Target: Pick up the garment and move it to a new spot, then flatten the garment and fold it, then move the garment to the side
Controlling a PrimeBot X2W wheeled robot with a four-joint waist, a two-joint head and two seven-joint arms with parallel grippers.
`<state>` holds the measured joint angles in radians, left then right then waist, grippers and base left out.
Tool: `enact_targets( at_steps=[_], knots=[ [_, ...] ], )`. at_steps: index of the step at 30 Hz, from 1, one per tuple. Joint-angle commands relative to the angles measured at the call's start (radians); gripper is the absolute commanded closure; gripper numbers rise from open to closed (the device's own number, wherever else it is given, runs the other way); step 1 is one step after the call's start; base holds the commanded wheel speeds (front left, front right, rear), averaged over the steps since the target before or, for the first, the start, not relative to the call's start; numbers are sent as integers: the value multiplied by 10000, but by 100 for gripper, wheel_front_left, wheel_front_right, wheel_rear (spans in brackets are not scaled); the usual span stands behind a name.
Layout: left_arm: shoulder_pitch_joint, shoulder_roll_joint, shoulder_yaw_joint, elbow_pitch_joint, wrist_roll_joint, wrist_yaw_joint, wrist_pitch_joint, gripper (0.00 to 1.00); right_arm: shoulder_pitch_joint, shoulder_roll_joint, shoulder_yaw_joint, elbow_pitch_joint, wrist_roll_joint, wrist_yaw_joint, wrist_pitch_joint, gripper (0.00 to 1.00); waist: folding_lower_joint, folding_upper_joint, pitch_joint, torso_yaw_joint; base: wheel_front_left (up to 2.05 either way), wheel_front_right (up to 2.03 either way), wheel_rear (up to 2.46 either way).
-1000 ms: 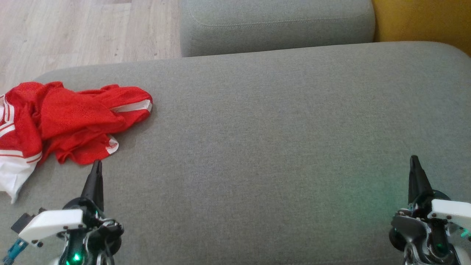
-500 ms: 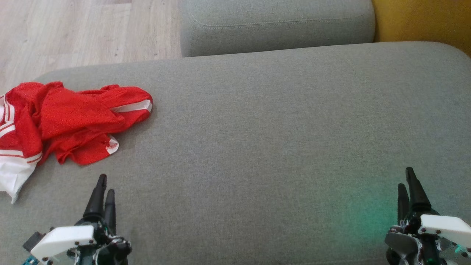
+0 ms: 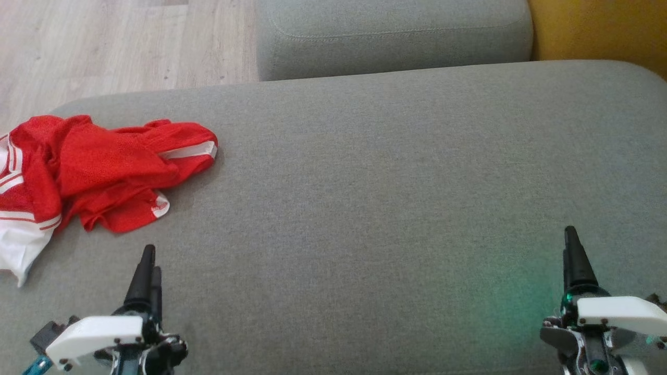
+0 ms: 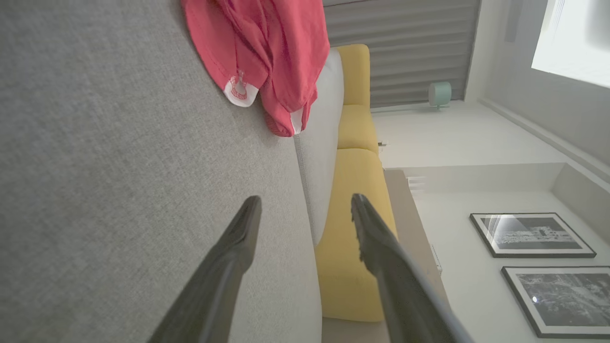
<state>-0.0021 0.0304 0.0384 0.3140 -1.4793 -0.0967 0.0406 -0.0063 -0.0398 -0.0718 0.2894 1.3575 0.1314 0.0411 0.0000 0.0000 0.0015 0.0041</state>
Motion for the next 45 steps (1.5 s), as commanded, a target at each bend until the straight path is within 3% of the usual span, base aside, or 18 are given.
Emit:
enact_targets(
  at_steps=[1, 19, 45],
  knots=[
    [-381, 110, -27, -402, 221, -5, -120, 0, -394, -118, 89, -437, -285, -2, -109, 0, 0, 0, -2, 2, 0, 0, 0],
    [-356, 280, -487, -420, 3477, 286, -677, 0, -469, -310, 716, -740, -3798, -3, -669, 0, 0, 0, -37, 69, 0, 0, 0],
    [-369, 347, -762, -566, 7150, 286, -1410, 0, -501, -303, 1079, -648, -7312, -4, -1407, 0, 0, 0, -55, 155, 0, 0, 0]
  ],
)
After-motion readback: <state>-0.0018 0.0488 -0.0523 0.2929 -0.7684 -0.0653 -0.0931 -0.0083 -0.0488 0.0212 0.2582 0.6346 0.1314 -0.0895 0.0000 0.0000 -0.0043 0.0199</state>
